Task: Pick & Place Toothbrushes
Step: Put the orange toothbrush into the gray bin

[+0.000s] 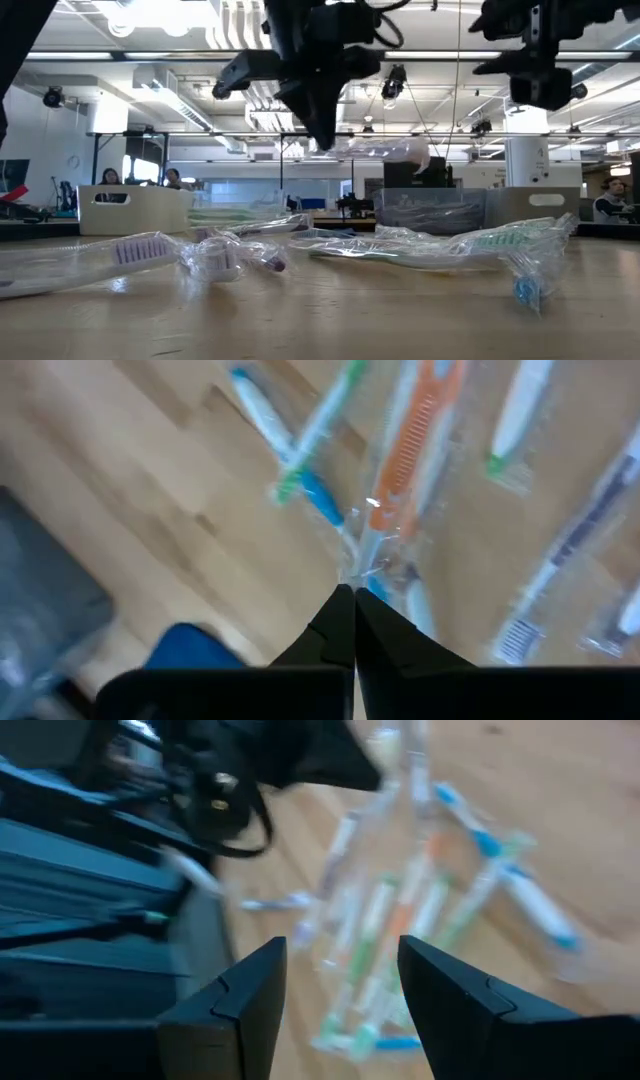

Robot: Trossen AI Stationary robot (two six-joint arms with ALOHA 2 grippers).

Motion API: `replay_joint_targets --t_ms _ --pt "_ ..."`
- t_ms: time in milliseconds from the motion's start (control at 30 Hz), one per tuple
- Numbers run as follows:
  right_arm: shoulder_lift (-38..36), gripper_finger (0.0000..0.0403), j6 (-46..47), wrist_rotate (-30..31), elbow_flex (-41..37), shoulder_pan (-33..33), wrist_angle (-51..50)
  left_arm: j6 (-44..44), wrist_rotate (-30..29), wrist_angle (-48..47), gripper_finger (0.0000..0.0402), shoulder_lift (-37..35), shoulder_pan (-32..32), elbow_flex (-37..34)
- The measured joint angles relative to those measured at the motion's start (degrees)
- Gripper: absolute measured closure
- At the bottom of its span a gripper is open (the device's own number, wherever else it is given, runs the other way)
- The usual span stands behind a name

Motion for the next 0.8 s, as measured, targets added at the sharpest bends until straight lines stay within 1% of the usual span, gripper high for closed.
replay_joint_targets --t_ms 67,133,300,467,533,700,800 --pt "-0.24 0.0213 0.28 -0.90 -4.18 0.00 9.01 0.73 -1.28 0.58 0.0401 0.00 -0.15 1.21" --pt "-0.28 0.0211 0.80 -1.44 -7.83 -0.01 15.39 1.75 -1.90 1.19 0.0401 0.00 -0.27 2.62" --pt "-0.23 0.0206 4.73 -1.87 -14.72 -0.02 24.64 3.35 -2.08 2.06 0.0401 0.00 -0.52 6.95" --pt "-0.14 0.0210 5.01 -1.85 -19.17 -0.02 37.86 6.78 -4.94 5.93 0.0401 0.00 -0.59 10.50" --pt "-0.16 0.0212 5.97 -1.85 -20.04 -0.02 39.57 8.44 -6.05 9.26 0.0401 0.00 -0.57 11.18" --pt "-0.10 0.0211 6.65 -2.43 -20.37 -0.02 39.49 13.63 -8.03 16.73 0.0401 0.00 -0.57 11.53" --pt "-0.10 0.0205 6.18 -3.30 -19.52 -0.02 39.45 15.77 -8.12 18.58 0.0401 0.00 -0.57 11.52"
